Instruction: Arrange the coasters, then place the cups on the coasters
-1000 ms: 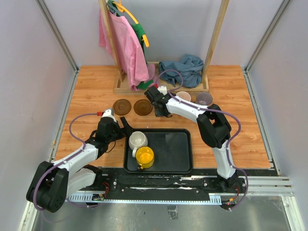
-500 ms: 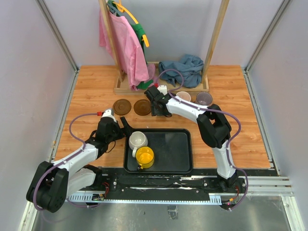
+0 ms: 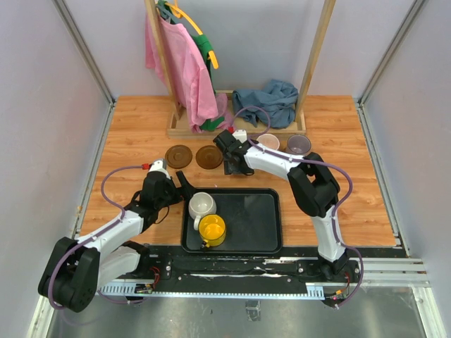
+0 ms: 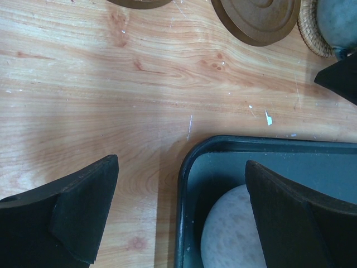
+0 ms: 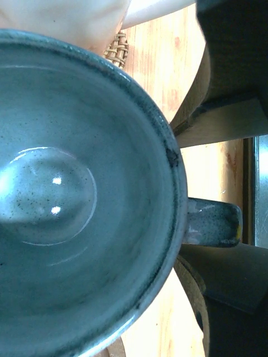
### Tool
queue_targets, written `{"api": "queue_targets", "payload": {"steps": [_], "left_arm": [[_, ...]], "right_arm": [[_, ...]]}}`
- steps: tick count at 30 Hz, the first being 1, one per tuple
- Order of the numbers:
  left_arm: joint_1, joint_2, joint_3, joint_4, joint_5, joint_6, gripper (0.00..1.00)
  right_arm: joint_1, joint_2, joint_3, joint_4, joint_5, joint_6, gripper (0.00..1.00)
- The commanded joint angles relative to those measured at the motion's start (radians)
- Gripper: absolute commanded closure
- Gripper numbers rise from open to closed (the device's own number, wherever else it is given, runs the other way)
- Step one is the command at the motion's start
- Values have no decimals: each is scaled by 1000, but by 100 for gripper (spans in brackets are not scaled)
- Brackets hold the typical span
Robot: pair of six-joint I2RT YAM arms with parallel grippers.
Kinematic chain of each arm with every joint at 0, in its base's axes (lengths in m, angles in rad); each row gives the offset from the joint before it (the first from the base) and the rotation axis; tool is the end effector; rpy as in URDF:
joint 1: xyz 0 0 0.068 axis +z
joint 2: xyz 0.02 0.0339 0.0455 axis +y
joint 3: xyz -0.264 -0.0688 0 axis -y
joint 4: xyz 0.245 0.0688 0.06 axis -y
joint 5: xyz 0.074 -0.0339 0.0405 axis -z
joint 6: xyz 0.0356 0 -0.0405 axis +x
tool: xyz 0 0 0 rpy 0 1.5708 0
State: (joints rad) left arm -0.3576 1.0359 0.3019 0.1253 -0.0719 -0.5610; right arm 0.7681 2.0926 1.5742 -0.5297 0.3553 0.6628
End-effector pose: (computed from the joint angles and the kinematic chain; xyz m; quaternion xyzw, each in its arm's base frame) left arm 0.1858 -0.0667 0.1584 -0.1065 0.8797 -0.1764 0.4286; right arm 0.3306 0.3022 0.1800 -0.0044 0.9519 0.0380 0.3039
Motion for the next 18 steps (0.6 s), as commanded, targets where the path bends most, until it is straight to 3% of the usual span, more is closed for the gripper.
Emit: {"api": "queue_targets", "payload": {"steps": [1, 18], "left_arm": [[-9, -21, -6, 2, 3, 6, 0], [-9, -27, -8, -9, 1, 6, 0]], "right_arm": [[-11, -50, -21, -12, 8, 24, 39], [-10, -66, -36, -6, 22, 38, 41]]}}
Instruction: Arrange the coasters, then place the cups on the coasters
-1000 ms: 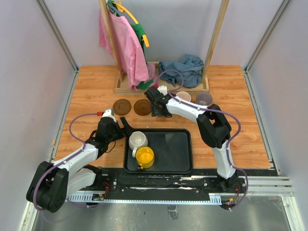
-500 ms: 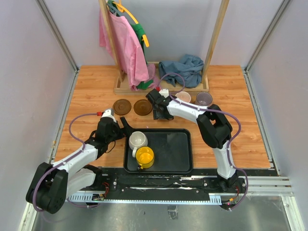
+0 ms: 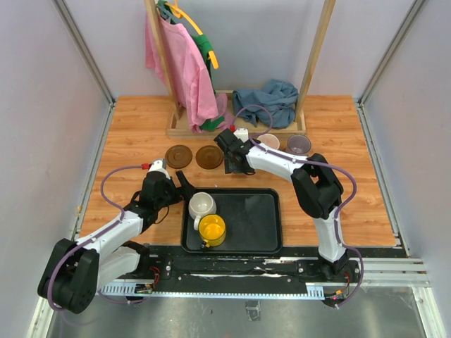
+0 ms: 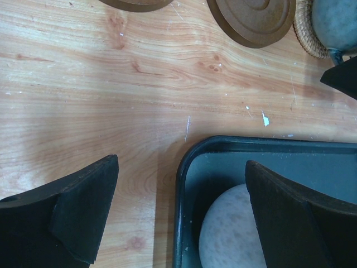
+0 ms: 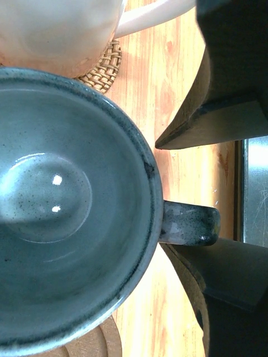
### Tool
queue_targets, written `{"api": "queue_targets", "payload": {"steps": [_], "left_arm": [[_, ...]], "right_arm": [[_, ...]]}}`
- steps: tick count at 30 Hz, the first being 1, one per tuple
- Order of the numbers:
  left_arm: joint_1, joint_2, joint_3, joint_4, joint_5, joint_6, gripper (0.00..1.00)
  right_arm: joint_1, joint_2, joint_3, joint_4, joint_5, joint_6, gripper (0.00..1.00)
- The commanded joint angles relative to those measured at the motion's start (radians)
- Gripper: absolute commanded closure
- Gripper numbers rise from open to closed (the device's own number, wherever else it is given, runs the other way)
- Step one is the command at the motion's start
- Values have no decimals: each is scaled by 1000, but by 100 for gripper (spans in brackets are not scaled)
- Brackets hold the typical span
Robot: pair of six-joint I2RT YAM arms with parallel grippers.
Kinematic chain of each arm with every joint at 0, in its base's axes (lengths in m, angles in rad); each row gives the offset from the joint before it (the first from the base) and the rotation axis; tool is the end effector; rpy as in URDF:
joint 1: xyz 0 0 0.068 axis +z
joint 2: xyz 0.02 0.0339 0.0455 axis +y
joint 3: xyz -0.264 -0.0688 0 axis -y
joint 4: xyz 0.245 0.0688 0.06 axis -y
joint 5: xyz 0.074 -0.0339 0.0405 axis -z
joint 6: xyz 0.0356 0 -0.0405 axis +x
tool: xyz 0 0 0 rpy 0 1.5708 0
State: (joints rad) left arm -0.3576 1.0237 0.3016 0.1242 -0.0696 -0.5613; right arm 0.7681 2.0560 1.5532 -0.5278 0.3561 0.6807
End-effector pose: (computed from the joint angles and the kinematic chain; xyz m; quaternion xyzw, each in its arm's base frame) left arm 0.1851 -0.0665 0.1604 -0.1060 0.8772 -0.1796 0.4324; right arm 0.3265 0.2981 0.1895 0.0058 0.9497 0.0462 0.3098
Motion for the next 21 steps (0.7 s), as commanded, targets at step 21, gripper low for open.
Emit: {"api": "queue_targets", "payload": {"steps": [21], "left_arm": [[-9, -14, -9, -15, -5, 9, 0]], "right_arm": [[-17, -48, -42, 2, 8, 16, 42]]}}
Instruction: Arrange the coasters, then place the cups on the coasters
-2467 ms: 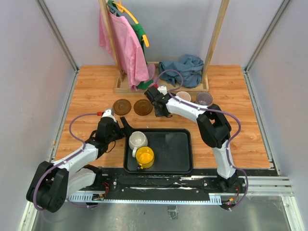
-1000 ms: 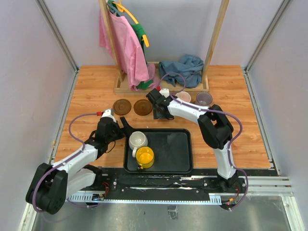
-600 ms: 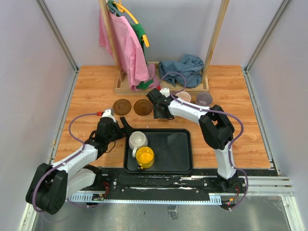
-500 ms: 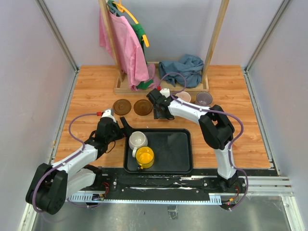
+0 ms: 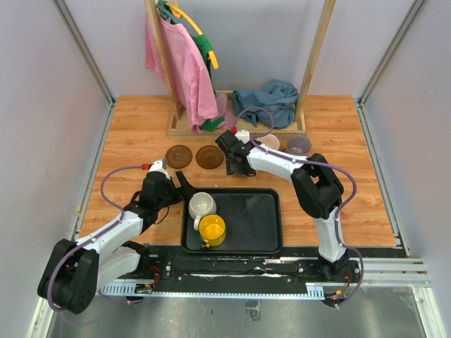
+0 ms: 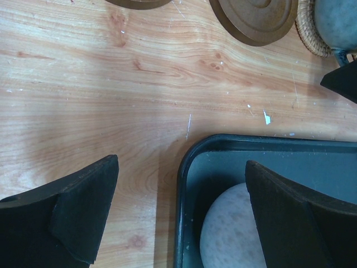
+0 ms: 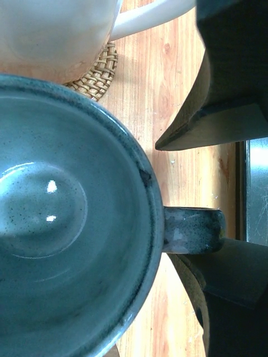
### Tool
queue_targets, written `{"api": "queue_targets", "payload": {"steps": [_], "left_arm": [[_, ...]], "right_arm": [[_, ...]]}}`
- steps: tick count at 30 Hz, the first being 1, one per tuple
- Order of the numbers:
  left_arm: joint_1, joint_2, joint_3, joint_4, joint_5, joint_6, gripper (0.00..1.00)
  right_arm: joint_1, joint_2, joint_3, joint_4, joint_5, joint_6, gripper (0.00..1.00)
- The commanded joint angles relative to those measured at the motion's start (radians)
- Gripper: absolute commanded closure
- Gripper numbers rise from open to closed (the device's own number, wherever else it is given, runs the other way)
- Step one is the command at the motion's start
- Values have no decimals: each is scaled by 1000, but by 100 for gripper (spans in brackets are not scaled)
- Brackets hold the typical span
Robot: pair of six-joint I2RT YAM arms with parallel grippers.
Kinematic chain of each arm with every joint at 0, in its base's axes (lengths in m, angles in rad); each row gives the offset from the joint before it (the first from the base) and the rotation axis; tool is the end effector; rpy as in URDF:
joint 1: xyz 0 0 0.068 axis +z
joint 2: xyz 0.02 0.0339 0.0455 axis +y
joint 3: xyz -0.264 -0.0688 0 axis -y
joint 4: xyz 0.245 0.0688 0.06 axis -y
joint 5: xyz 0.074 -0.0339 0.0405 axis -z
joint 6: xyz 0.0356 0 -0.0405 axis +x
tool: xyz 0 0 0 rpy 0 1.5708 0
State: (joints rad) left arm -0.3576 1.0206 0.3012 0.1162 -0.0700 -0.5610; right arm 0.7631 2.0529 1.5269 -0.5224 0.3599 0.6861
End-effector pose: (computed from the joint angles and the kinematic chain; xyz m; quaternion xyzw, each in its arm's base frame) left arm 0.1845 -0.0663 0.1601 -0.1060 0.8785 -0.1783 0.4304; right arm 0.3252 0.2936 0.1833 0.0096 0.9516 0.0389 0.3048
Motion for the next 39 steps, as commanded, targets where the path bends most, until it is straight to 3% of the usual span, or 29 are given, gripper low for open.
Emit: {"api": "queue_targets", "payload": {"steps": [1, 6, 12, 25, 32, 39], "left_arm": [[-9, -11, -8, -8, -5, 7, 0], [-9, -30, -8, -13, -13, 4, 0], [-9, -134, -2, -41, -21, 21, 0], [-16, -374, -9, -190, 34, -33, 0], [-126, -420, 16, -250, -2, -69, 0], [-250, -381, 56, -330, -54, -102, 0]], "right_arm": [[-12, -47, -20, 6, -5, 3, 42], [-3, -67, -32, 29, -38, -36, 40], [23, -153, -64, 24, -57, -89, 29], [95, -439, -299, 30, 1, -125, 27], [97, -610, -453, 107, 47, -131, 25], [97, -651, -498, 133, 65, -137, 24]]}}
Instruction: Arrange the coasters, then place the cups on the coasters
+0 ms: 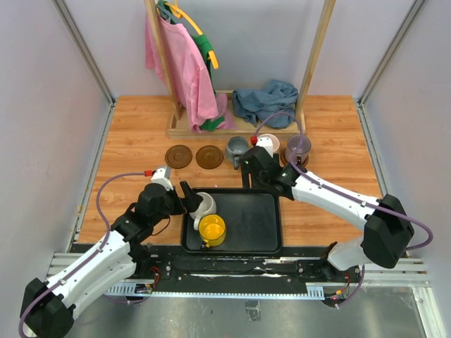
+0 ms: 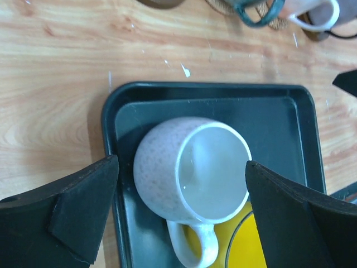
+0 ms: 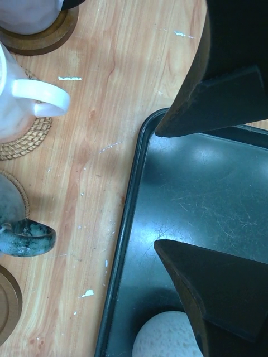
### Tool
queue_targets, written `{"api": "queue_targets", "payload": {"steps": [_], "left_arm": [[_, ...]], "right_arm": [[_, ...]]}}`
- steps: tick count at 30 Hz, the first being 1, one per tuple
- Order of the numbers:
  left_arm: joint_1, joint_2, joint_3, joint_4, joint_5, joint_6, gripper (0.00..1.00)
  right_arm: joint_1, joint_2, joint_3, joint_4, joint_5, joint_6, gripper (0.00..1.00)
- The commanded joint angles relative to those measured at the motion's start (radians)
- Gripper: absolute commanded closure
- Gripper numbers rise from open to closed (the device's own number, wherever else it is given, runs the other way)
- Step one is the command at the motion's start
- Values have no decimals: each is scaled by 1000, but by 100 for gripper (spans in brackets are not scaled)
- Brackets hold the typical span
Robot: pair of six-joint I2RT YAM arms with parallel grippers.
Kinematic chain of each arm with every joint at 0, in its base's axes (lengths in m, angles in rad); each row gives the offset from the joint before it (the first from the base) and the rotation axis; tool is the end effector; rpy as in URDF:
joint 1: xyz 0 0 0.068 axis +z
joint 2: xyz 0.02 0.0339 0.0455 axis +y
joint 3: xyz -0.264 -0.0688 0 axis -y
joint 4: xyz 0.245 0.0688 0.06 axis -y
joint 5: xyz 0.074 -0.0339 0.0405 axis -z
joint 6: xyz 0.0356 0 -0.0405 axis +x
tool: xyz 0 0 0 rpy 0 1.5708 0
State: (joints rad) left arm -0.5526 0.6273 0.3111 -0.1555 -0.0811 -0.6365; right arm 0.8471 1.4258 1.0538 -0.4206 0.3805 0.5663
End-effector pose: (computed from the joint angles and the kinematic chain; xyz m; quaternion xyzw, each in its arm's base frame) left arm 0.1337 -0.0791 0.1995 -0.0569 0.8504 -0.2637 0.4517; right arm 0.2132 0.2213 0.2653 -0.0561 0.9097 0.1088 0.3969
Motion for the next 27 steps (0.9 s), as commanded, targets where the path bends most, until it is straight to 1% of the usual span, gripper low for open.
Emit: {"api": "queue_targets", "payload": {"steps": [1, 13, 19, 27], "left_arm": [[-67, 17, 46, -67, -50, -31, 0], [-145, 21, 60, -167, -49, -90, 0], [-190, 39, 54, -184, -49, -115, 0], [-223, 82, 55, -191, -63, -126, 1]], "right_arm": [[12, -29, -31, 38, 44, -19, 24], [12, -47, -50, 69, 45, -44, 23], [13, -45, -49, 89, 40, -52, 22], [12, -42, -49, 91, 36, -55, 21]]}}
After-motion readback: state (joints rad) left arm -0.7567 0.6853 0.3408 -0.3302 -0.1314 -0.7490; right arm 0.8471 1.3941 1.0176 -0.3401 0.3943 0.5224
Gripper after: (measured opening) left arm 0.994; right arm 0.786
